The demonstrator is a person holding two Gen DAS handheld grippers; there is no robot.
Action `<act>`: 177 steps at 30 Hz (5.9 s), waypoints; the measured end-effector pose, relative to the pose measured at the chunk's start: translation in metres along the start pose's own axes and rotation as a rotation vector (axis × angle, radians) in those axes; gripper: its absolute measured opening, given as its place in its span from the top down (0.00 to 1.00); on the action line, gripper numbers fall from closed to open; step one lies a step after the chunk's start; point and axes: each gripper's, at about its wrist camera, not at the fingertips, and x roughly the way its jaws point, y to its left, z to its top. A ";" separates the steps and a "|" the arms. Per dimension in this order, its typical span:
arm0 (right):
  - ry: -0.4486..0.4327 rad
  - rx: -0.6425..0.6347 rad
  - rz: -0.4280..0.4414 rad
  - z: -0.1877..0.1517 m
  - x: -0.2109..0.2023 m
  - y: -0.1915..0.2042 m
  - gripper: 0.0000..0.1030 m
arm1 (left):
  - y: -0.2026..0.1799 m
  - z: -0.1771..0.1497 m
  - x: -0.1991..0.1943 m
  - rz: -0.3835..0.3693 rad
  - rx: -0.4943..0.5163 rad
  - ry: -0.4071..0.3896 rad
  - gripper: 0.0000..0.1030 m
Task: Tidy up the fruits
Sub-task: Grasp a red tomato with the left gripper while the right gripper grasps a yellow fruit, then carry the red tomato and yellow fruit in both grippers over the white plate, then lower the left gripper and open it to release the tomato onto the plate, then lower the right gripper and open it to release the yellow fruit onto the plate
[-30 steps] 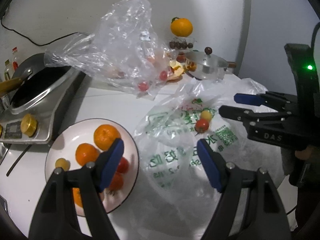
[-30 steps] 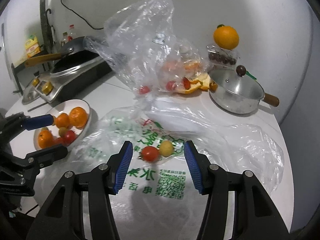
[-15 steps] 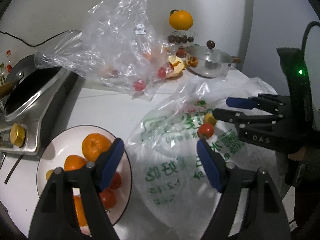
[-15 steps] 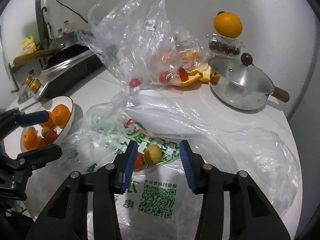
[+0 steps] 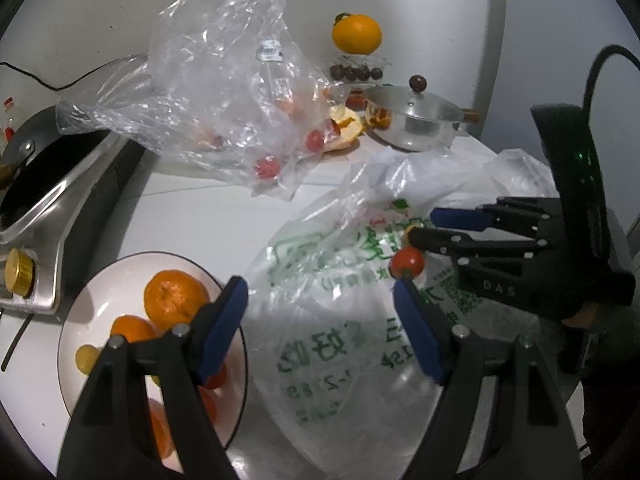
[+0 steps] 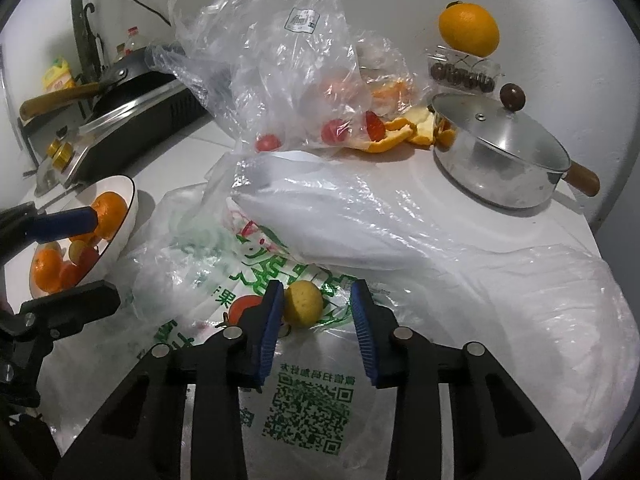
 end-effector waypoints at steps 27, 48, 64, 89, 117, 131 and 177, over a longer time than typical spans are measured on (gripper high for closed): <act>-0.053 0.055 0.037 -0.014 -0.039 -0.031 0.75 | -0.064 0.011 0.028 -0.051 0.169 0.011 0.27; -0.083 0.093 0.033 -0.024 -0.046 -0.052 0.75 | -0.079 0.014 0.072 -0.067 0.226 0.091 0.73; -0.101 0.051 0.005 -0.017 -0.070 -0.020 0.75 | -0.063 0.015 0.012 -0.086 0.202 -0.027 0.73; -0.108 -0.075 0.019 0.005 -0.081 0.076 0.75 | 0.017 -0.022 -0.066 -0.028 0.100 -0.116 0.73; -0.060 -0.173 0.059 0.016 -0.061 0.140 0.75 | 0.111 -0.058 -0.076 0.115 -0.040 -0.101 0.73; -0.032 -0.198 0.075 0.022 -0.040 0.158 0.75 | 0.133 -0.063 -0.056 0.123 -0.062 -0.073 0.73; 0.029 -0.287 0.165 0.031 -0.002 0.233 0.75 | 0.180 -0.091 -0.091 0.128 -0.190 -0.104 0.47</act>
